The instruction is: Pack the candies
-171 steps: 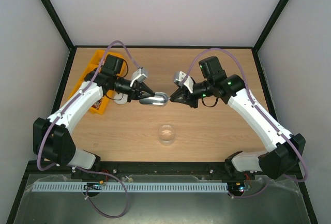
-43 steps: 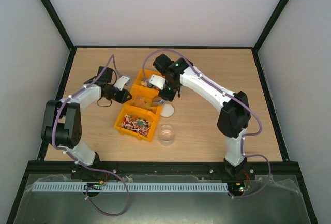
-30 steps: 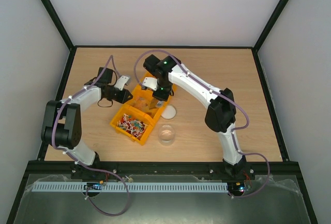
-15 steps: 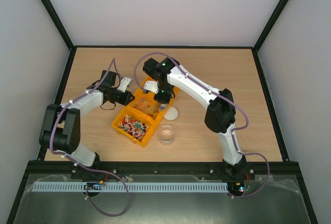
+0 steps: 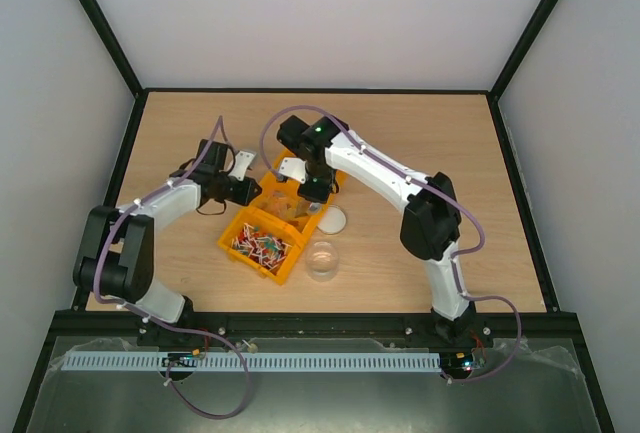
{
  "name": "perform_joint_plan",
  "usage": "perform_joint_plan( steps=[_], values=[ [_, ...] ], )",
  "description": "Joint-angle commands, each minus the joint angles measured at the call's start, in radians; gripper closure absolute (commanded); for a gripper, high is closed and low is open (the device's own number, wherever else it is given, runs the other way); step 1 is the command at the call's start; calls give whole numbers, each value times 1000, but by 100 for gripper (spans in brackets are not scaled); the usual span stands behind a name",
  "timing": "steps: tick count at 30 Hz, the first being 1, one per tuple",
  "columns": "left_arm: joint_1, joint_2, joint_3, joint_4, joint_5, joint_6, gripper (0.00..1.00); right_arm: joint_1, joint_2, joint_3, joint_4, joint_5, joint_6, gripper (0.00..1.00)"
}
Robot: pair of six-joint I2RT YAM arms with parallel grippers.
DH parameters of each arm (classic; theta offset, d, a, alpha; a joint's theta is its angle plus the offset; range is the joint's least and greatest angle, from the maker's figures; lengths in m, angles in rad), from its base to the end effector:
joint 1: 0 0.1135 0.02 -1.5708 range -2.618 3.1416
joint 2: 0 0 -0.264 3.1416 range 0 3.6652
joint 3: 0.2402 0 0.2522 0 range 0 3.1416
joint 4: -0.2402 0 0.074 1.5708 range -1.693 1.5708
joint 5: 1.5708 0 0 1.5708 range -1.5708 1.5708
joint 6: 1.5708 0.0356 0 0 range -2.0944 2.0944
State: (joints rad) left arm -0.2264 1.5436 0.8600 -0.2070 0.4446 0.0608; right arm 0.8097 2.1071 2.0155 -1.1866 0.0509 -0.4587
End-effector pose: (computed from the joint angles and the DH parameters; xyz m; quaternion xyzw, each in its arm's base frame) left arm 0.2961 -0.0839 0.1867 0.2044 0.8995 -0.2340 0.3071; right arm 0.3020 0.3144 0.2729 -0.5830 0.7989 0.0007 0.1479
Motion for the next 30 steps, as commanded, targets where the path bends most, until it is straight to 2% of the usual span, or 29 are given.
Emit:
perform_joint_plan(
  steps=[1,15,24,30],
  values=[
    [-10,-49,-38,-6,24,1,98,-12,-35,-122,89,12,27,99],
    [-12,-54,-60,23,53,-2,98,-30,-125,-400,361,-20,62,99],
    [-12,-53,-67,29,59,-13,98,-58,-190,-626,667,-104,124,99],
    [2,-53,-63,27,47,-41,98,-80,-188,-677,849,-154,152,99]
  ],
)
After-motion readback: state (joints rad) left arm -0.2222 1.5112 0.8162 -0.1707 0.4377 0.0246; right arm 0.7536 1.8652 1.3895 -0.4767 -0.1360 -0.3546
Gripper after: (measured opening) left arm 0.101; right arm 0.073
